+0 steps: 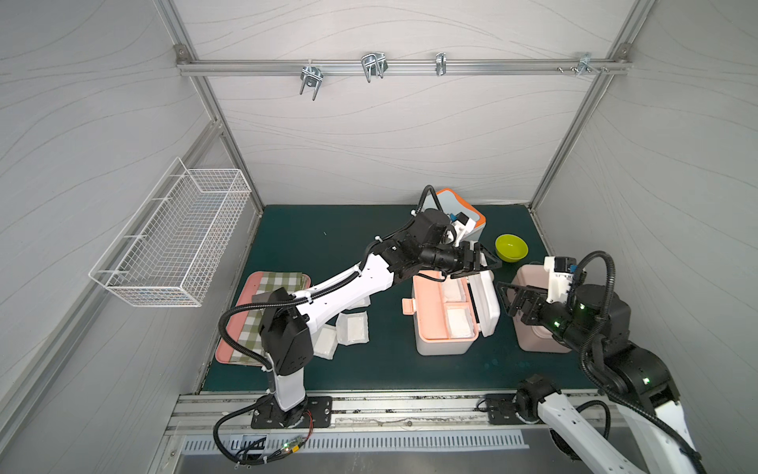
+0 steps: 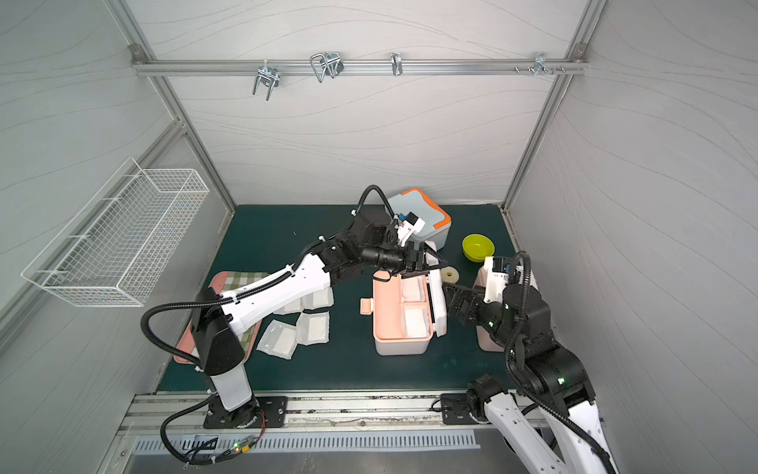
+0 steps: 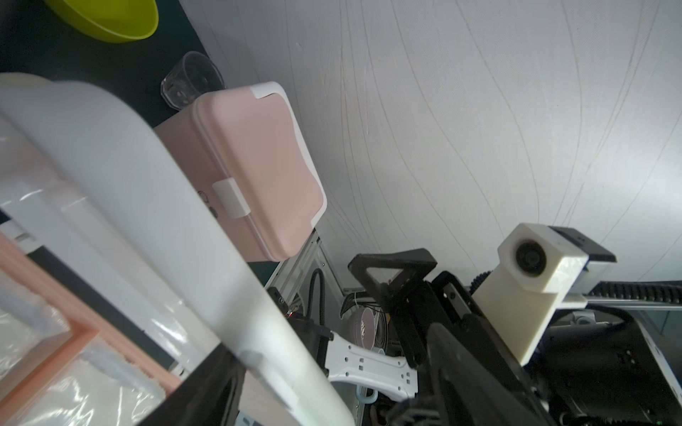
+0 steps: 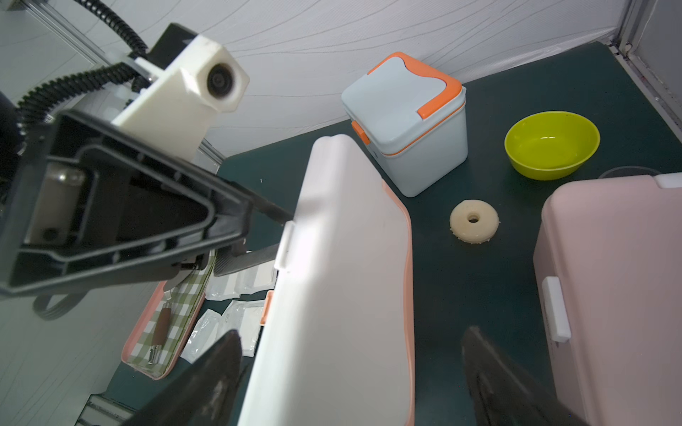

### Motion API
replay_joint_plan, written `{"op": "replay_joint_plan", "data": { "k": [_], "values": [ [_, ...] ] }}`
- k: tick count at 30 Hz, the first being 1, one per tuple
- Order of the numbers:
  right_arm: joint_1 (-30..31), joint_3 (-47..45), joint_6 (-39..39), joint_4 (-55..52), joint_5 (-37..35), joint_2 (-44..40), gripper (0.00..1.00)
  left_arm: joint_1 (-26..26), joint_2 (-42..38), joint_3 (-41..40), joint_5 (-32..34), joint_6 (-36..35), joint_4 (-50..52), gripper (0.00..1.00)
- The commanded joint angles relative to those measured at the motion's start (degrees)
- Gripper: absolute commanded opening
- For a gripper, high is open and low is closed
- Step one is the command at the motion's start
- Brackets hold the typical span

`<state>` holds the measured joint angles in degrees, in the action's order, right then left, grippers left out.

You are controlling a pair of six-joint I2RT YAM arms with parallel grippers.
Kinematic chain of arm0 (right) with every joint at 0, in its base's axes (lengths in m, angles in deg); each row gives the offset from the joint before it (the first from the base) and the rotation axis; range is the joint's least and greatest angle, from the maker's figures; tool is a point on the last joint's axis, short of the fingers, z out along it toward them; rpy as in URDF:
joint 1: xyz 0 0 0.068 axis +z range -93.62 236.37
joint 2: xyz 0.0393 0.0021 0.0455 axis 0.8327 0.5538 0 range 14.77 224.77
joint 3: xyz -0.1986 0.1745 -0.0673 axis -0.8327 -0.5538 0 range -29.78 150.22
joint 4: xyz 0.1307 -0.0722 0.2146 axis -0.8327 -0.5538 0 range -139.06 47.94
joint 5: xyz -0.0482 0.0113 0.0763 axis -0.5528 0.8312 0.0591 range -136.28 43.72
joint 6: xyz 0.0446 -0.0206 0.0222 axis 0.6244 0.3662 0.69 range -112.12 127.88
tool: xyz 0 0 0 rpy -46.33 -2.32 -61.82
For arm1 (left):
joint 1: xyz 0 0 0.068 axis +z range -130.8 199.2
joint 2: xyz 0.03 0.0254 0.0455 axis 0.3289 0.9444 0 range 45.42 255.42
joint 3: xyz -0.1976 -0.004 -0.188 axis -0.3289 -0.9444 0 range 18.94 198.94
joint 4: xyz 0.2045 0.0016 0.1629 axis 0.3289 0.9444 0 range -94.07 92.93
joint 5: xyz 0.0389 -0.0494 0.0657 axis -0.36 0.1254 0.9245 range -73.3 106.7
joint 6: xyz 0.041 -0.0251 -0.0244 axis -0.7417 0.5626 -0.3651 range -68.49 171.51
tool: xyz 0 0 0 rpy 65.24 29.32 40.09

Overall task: Open first aid kits and take out gauze
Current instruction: Open the lid of the first aid kit.

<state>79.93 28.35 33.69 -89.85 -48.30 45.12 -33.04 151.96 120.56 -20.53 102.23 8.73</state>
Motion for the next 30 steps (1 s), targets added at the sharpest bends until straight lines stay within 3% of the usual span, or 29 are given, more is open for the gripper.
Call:
{"op": "replay_joint_plan", "data": {
  "k": [1, 5, 10, 15, 23, 30],
  "values": [
    [-0.16, -0.05, -0.63, -1.19, 0.08, -0.40, 0.92, -0.60, 4.06, 9.06, -1.93, -2.34, 2.97, 0.78],
    [-0.21, -1.67, -0.23, -0.80, 2.43, 0.88, 0.90, -0.58, 7.03, 13.86, -2.77, -4.02, 6.60, 0.79],
    [-0.76, -2.66, 0.44, -2.64, 2.13, 3.84, 0.85, 0.13, 5.59, 13.54, -1.09, -7.30, 10.24, 0.82],
    [-4.11, -3.37, 0.56, -2.81, 5.60, 6.11, 0.72, 1.74, 1.36, 7.42, -0.04, -7.80, 8.87, 0.88],
    [-10.51, -2.22, 0.21, -4.03, 6.62, 7.81, 0.71, 3.07, -6.92, -6.53, 9.16, -11.04, 9.69, 0.92],
    [-17.53, -5.65, 1.38, 0.15, 18.63, 9.02, 0.65, 3.21, -8.97, -13.72, 18.85, -13.61, 14.06, 0.91]
  ]
}}
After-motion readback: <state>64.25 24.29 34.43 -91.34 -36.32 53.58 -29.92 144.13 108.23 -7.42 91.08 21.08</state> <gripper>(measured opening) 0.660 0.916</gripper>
